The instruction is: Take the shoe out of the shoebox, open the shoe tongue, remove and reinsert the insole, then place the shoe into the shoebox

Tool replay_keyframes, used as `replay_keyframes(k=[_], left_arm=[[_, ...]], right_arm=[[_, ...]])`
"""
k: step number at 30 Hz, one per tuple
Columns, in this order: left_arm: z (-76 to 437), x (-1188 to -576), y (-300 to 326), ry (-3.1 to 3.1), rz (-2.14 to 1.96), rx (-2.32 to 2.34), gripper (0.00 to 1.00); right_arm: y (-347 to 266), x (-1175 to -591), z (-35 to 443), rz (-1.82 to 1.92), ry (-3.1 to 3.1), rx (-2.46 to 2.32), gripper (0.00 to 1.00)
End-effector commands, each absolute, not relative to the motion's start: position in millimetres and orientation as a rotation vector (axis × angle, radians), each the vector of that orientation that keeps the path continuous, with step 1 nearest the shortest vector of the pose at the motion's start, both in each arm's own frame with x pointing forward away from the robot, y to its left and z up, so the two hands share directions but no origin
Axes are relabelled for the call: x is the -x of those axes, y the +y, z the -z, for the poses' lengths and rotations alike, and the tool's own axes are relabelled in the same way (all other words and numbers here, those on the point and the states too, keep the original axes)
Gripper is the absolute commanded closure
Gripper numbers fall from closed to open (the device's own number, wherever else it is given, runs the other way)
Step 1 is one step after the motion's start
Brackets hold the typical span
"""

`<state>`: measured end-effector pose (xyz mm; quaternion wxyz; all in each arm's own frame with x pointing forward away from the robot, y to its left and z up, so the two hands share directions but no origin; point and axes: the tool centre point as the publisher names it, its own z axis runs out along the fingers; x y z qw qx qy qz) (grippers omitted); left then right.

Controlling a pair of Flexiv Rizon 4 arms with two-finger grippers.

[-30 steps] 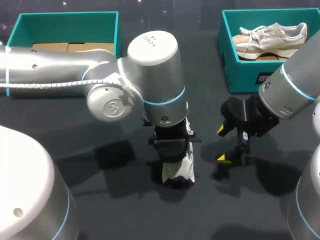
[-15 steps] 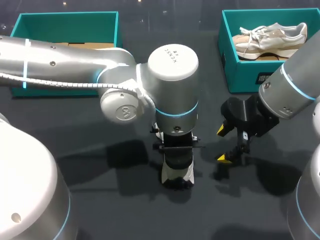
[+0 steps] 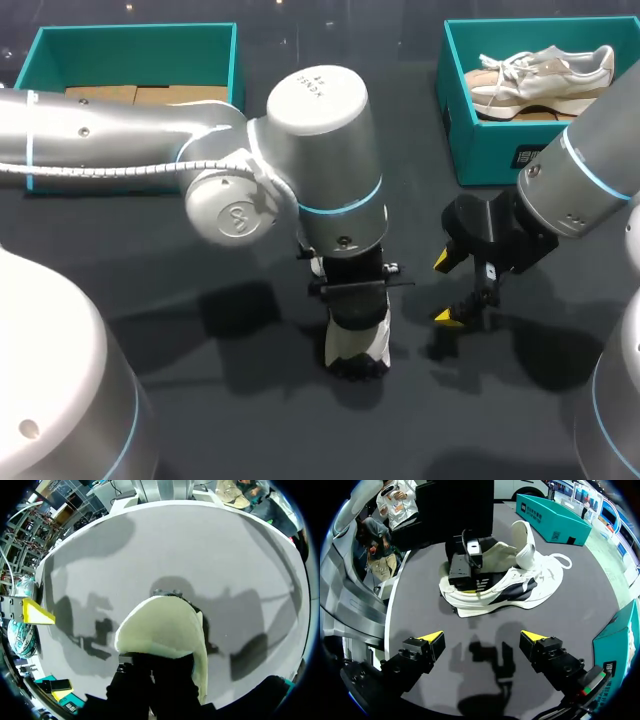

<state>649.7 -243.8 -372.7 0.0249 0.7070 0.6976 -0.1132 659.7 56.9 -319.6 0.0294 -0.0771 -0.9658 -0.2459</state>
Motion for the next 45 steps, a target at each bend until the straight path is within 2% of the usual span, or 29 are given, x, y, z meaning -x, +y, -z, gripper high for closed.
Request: replay_keyframes(k=[1,7,18,30,31,34,36,45], left_arm=[[397,-649,-256,2.180,0.325,-2.201,1.00],[406,-661,-242,2.217,0.265,-2.192,1.00],[355,-673,-217,2.152,0.280,-2.138,1.00],[347,-667,-222,2.179,0.196,-2.175,1.00],[346,-667,-222,2.186,0.187,-2.176,0.97],[347,-669,-227,2.215,0.152,-2.175,0.80],[351,-672,-231,2.221,0.153,-2.176,0.75],[356,-682,-229,2.281,0.067,-2.107,0.62]], right_arm=[[57,-659,320,0.755,-2.981,0.240,0.00],[57,-659,320,0.755,-2.981,0.240,0.00],[57,-659,320,0.755,-2.981,0.240,0.00],[57,-659,320,0.755,-2.981,0.240,0.00],[57,-659,320,0.755,-2.981,0.240,0.00],[57,-659,320,0.755,-2.981,0.240,0.00],[57,-659,320,0.755,-2.981,0.240,0.00],[57,-659,320,0.755,-2.981,0.240,0.00]])
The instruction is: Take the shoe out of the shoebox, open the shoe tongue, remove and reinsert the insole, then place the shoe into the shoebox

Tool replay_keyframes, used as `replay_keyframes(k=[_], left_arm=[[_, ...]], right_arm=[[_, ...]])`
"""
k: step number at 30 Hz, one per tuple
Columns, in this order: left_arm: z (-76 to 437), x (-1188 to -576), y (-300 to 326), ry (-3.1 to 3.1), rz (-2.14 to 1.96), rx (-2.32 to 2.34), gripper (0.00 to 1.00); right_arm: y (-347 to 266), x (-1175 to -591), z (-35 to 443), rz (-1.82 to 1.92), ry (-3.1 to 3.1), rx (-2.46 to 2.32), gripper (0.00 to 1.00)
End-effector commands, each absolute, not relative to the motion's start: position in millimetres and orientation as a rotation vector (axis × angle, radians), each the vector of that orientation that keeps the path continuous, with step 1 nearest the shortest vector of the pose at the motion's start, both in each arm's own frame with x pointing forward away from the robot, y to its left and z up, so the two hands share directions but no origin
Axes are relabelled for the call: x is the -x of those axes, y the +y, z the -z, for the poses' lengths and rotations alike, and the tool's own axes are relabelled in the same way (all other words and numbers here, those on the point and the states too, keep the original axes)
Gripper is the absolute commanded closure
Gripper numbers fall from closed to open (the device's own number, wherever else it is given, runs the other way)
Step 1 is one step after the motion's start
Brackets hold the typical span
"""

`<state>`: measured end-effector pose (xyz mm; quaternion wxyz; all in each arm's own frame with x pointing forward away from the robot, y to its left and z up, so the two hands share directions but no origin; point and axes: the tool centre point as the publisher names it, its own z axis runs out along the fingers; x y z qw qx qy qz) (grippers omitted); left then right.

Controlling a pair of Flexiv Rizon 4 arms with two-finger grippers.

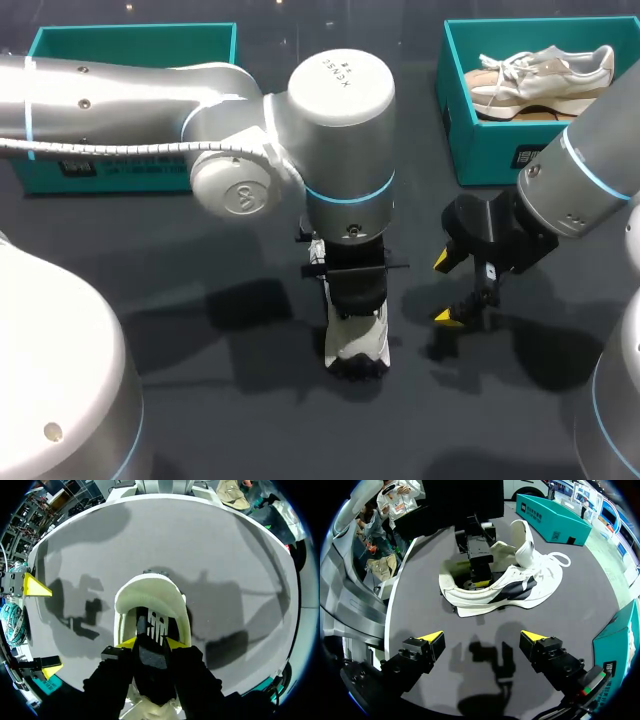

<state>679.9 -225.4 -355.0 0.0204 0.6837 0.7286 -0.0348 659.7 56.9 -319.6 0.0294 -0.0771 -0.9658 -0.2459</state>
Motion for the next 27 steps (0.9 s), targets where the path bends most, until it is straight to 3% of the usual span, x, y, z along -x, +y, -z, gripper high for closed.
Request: replay_keyframes(k=[1,6,9,11,14,27], left_arm=[[356,-684,-228,2.291,0.061,-2.088,0.62],[359,-697,-228,2.320,0.032,-2.034,0.51],[358,-702,-229,2.325,0.015,-2.008,0.17],[357,-704,-229,2.326,0.017,-2.005,0.07],[355,-704,-229,2.319,0.026,-2.014,0.00],[350,-708,-230,2.288,0.082,-2.114,0.00]], right_arm=[[57,-659,320,0.755,-2.981,0.240,0.00],[57,-659,320,0.755,-2.981,0.240,0.00],[57,-659,320,0.755,-2.981,0.240,0.00],[57,-659,320,0.755,-2.981,0.240,0.00],[57,-659,320,0.755,-2.981,0.240,0.00],[57,-659,320,0.755,-2.981,0.240,0.00]])
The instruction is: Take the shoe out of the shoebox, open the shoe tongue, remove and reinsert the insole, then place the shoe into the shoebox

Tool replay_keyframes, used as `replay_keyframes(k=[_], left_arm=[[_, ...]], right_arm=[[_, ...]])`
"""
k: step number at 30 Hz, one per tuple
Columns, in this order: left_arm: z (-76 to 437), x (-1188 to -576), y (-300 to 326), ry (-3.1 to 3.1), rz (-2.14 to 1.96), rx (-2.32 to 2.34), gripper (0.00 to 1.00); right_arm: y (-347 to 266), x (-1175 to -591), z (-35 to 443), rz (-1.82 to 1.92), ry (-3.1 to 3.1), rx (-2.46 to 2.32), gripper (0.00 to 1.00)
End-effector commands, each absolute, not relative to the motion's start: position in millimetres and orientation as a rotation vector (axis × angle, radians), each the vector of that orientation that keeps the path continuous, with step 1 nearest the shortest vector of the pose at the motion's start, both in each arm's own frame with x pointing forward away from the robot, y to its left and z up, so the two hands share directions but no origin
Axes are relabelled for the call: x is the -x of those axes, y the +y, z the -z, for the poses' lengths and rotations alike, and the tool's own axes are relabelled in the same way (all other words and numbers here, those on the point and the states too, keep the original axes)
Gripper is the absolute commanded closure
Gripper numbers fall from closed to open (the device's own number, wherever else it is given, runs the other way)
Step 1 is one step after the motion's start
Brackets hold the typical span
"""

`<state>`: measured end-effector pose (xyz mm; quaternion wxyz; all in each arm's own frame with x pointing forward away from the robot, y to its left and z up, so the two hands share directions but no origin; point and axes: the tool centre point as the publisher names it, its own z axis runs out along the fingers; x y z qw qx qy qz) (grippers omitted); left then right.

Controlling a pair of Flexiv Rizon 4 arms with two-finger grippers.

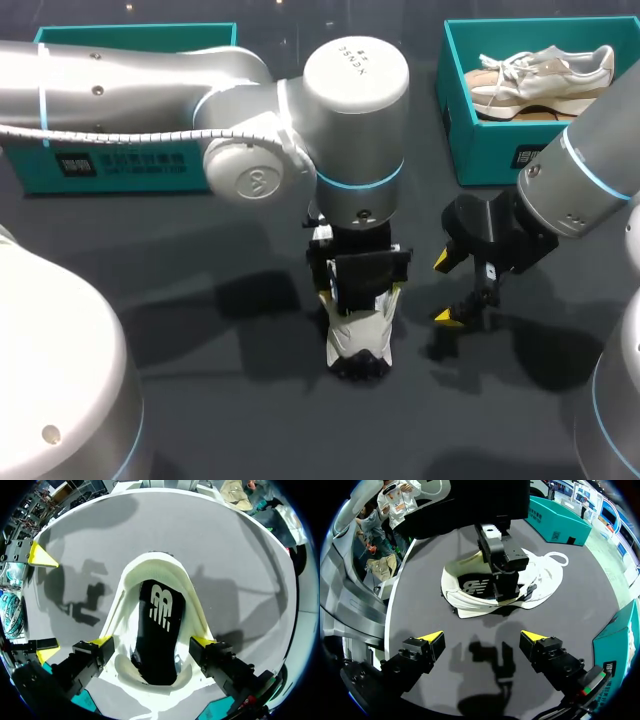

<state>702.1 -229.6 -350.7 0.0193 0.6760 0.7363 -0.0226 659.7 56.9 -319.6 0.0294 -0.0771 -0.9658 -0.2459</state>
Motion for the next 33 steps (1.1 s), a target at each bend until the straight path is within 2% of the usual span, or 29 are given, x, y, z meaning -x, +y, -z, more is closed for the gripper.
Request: replay_keyframes(k=[1,17,21,24,32,33], left_arm=[[349,-710,-230,2.288,0.082,-2.114,0.00],[334,-738,-227,2.324,0.182,-2.141,0.00],[332,-746,-225,2.350,0.185,-2.122,0.08],[330,-752,-224,2.361,0.173,-2.105,0.09],[312,-781,-218,2.387,0.151,-2.025,0.20],[306,-785,-216,2.389,0.173,-2.026,0.25]], right_arm=[[57,-659,320,0.755,-2.981,0.240,0.00],[57,-659,320,0.755,-2.981,0.240,0.00],[57,-659,320,0.755,-2.981,0.240,0.00],[57,-659,320,0.755,-2.981,0.240,0.00],[57,-659,320,0.755,-2.981,0.240,0.00],[57,-659,320,0.755,-2.981,0.240,0.00]])
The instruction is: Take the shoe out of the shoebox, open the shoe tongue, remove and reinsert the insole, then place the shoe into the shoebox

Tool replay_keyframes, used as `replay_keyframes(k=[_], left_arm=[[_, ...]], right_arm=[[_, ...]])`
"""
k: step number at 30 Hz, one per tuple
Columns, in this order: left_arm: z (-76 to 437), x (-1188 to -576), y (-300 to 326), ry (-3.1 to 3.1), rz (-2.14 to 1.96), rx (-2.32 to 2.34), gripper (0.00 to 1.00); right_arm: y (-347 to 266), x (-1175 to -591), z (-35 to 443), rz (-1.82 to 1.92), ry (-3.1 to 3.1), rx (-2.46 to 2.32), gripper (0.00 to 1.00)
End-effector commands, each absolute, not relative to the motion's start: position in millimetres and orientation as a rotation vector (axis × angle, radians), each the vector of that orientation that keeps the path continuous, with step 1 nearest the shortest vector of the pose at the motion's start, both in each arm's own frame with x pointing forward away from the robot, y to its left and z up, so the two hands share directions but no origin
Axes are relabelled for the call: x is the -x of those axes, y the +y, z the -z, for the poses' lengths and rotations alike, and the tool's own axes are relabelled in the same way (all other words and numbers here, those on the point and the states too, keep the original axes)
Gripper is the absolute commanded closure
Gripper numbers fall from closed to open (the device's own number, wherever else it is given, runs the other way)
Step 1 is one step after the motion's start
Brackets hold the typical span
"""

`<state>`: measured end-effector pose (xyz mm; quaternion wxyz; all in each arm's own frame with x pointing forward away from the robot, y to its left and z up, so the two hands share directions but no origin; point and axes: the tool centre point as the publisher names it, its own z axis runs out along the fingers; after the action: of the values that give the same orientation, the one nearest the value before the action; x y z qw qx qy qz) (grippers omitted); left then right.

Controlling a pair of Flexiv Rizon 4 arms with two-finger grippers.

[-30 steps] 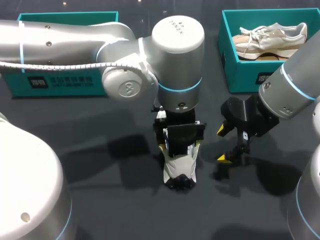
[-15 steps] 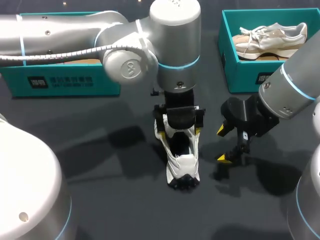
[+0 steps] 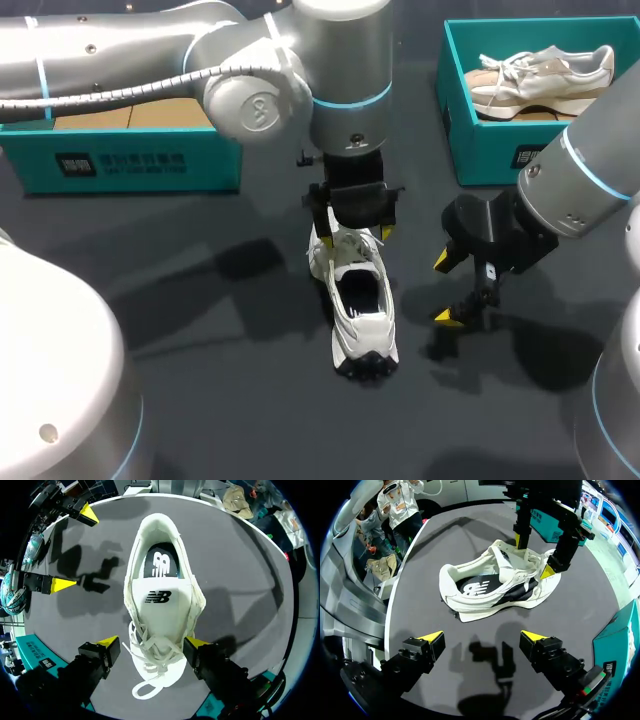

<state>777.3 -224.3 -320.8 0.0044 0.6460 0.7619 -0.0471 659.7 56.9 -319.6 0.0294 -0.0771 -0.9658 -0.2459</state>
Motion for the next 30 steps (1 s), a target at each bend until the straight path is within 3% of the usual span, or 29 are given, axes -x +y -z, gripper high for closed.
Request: replay_keyframes(k=[1,2,4,8,18,30], left_arm=[[301,-788,-215,2.389,0.180,-2.023,0.28],[298,-789,-214,2.389,0.182,-2.020,0.33],[288,-790,-210,2.382,0.212,-2.026,0.51],[277,-785,-207,2.366,0.225,-2.038,0.65],[278,-753,-207,2.314,0.263,-2.091,0.72],[330,-710,-225,2.305,0.336,-2.201,0.74]], right_arm=[[57,-659,320,0.755,-2.981,0.240,0.00],[57,-659,320,0.755,-2.981,0.240,0.00],[57,-659,320,0.755,-2.981,0.240,0.00],[57,-659,320,0.755,-2.981,0.240,0.00],[57,-659,320,0.755,-2.981,0.240,0.00],[57,-659,320,0.755,-2.981,0.240,0.00]])
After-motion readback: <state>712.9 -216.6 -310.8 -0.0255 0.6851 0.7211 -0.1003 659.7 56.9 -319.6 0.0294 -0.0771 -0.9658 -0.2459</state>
